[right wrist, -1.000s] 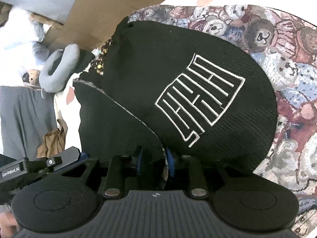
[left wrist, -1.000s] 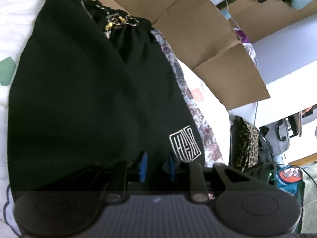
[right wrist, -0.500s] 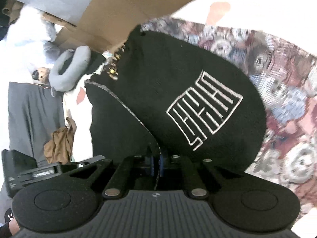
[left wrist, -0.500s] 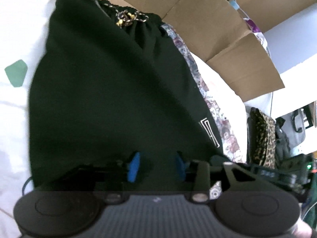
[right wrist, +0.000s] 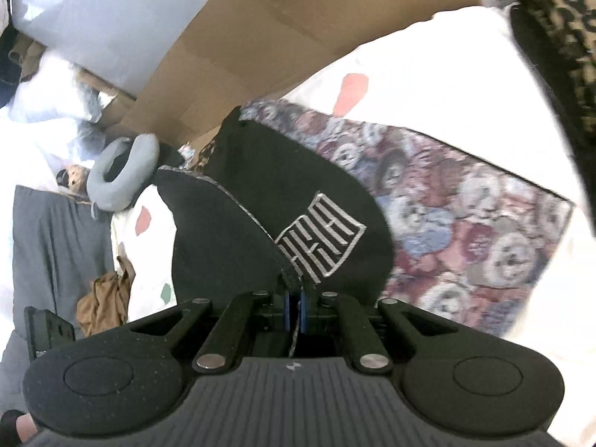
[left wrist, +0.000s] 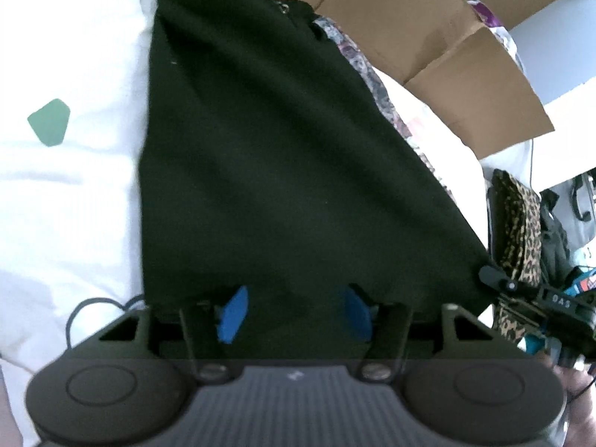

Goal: Fold clothes

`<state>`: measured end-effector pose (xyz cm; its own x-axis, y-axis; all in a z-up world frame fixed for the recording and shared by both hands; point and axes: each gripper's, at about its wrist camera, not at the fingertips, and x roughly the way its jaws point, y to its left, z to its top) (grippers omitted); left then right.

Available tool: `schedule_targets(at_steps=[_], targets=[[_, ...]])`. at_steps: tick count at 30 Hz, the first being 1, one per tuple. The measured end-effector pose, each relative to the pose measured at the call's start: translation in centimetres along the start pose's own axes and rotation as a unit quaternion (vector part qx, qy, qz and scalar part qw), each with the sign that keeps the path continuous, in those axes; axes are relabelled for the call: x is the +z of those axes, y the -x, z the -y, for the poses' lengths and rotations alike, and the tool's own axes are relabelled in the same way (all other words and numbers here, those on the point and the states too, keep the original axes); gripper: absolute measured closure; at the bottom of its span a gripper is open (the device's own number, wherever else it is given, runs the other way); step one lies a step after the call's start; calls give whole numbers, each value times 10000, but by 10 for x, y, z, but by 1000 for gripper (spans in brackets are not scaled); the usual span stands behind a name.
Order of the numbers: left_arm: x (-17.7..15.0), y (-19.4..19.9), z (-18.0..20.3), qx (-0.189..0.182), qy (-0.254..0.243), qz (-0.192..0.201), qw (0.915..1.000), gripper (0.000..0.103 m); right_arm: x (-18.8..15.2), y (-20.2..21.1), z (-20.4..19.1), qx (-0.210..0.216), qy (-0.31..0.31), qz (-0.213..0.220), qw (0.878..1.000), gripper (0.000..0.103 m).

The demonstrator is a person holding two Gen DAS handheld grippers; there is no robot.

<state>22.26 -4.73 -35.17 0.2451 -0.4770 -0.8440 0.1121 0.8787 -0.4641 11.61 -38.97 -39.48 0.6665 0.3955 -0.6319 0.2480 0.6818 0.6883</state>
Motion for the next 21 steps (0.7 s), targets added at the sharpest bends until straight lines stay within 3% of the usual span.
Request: schedule_targets(at_steps=[4, 12, 21], targets=[[-7, 1, -7, -52, 89, -113, 9999, 41, 3, 9, 17, -45, -183, 107, 9998, 100], [-25, 5, -21, -97, 108, -391, 9991, 41, 18, 23, 29, -239, 106, 50, 9996, 100], [-40, 7, -28, -317, 204, -686, 9969, 41, 26, 38, 44, -583, 147, 284, 9978, 100]])
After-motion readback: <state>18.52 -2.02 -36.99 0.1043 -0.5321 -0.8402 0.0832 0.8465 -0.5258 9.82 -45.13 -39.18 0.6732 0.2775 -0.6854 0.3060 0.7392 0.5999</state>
